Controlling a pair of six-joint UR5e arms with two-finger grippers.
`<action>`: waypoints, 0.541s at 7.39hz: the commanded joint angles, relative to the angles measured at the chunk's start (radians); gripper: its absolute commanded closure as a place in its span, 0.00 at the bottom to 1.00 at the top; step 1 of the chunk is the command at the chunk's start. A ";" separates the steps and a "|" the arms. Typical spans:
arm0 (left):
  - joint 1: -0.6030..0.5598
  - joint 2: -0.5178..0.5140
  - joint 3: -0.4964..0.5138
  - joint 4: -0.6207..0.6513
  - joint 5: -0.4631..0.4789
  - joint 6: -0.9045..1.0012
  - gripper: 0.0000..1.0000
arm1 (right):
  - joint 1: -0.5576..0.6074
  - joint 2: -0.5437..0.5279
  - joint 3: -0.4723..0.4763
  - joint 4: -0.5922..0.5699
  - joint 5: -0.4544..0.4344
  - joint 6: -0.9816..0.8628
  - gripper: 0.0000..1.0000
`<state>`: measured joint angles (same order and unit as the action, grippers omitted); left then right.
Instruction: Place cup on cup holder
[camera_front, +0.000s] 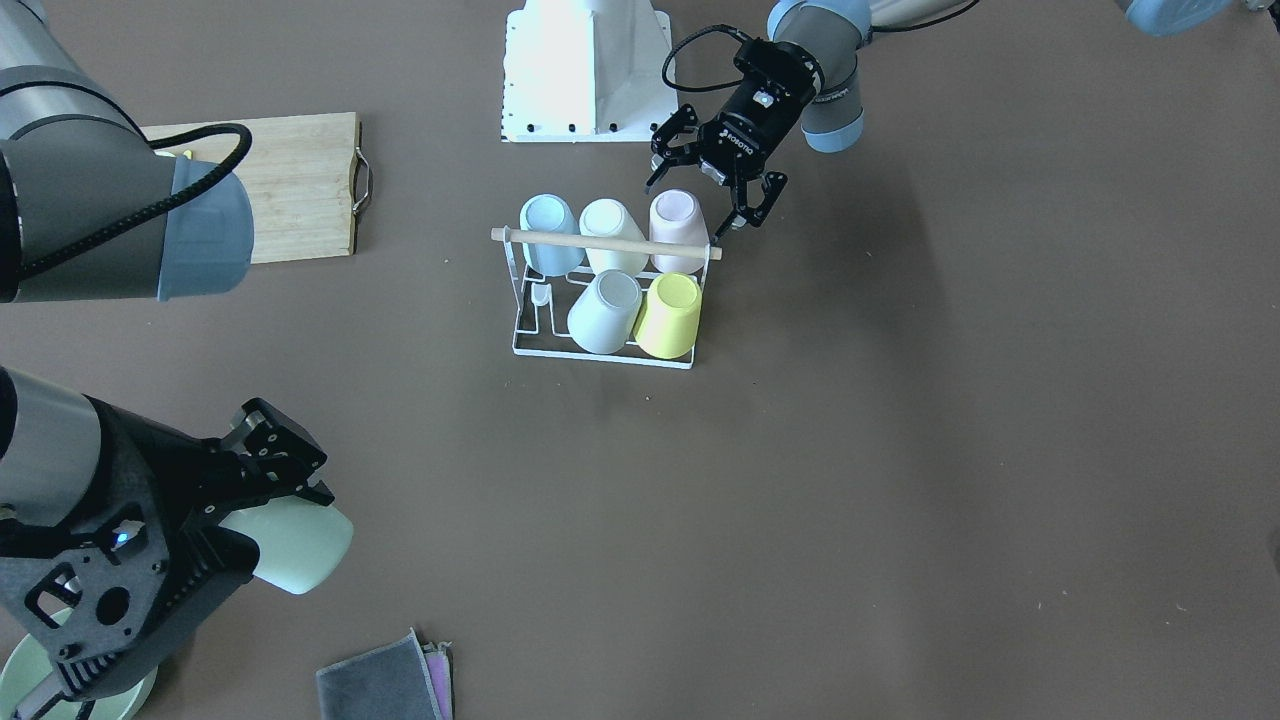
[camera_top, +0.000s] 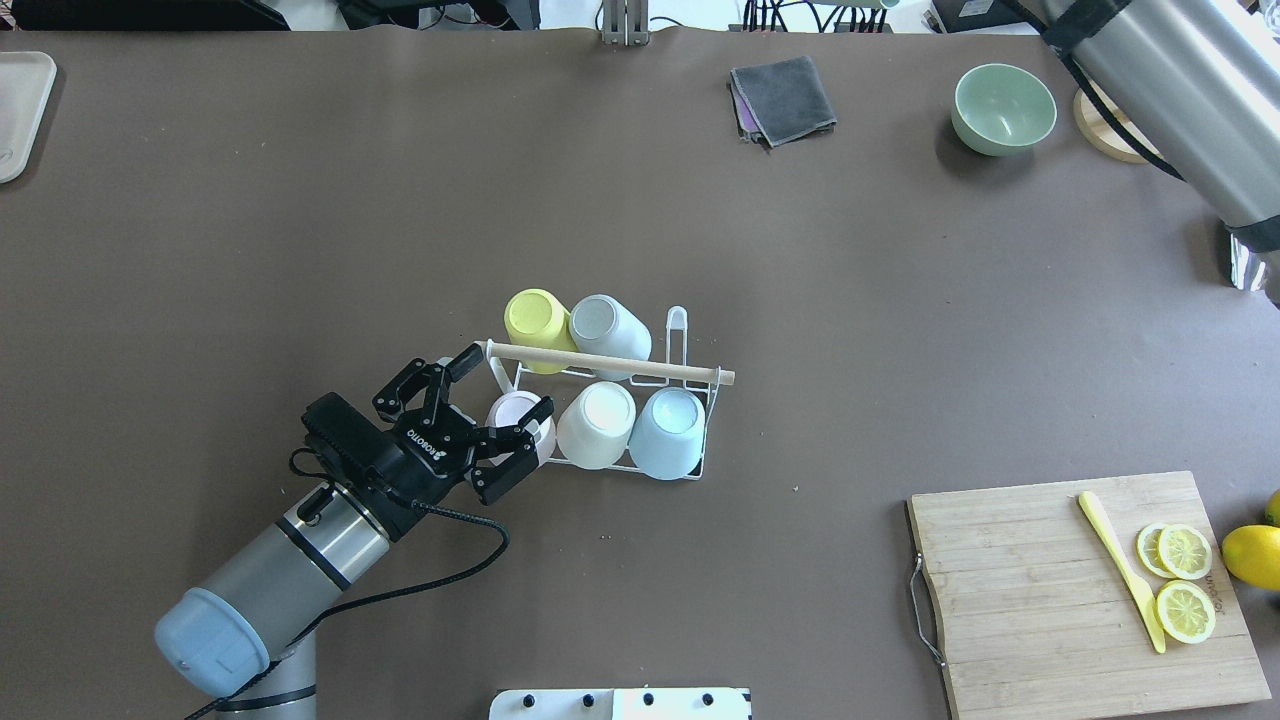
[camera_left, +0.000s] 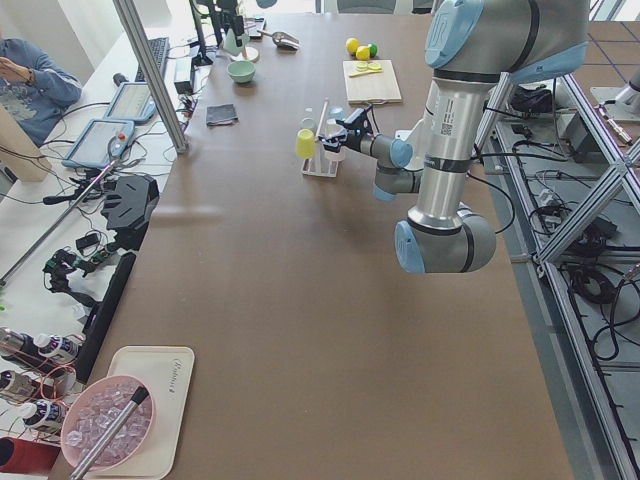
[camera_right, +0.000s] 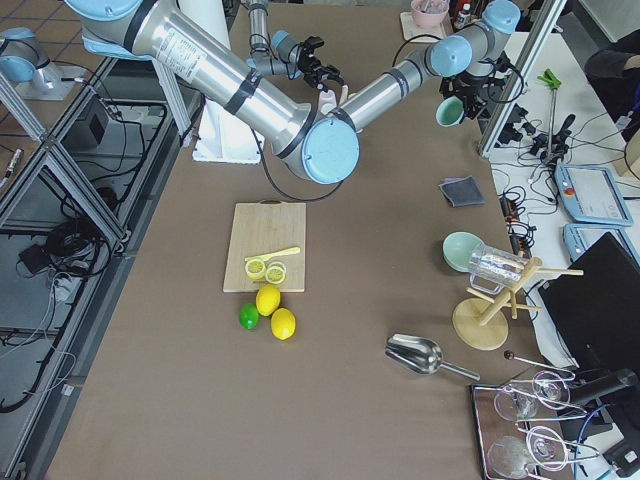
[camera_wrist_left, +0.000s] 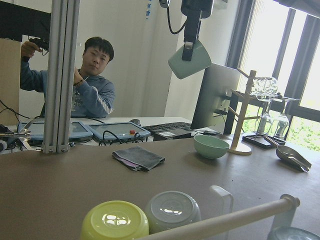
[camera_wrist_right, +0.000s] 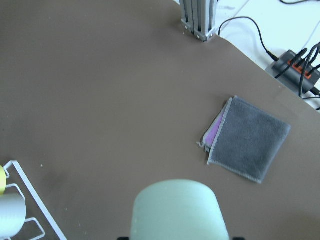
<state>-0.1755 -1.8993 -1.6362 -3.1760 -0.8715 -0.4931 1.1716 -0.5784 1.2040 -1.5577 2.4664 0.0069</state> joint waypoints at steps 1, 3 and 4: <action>-0.033 0.078 -0.097 0.008 -0.039 0.001 0.01 | -0.015 -0.064 0.017 0.439 0.003 0.302 1.00; -0.099 0.226 -0.291 0.204 -0.158 -0.002 0.01 | -0.051 -0.107 0.017 0.778 -0.026 0.596 1.00; -0.216 0.268 -0.341 0.322 -0.325 -0.004 0.01 | -0.070 -0.132 0.017 0.917 -0.064 0.660 1.00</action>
<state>-0.2884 -1.6987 -1.8947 -2.9863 -1.0404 -0.4952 1.1268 -0.6801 1.2210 -0.8294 2.4406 0.5481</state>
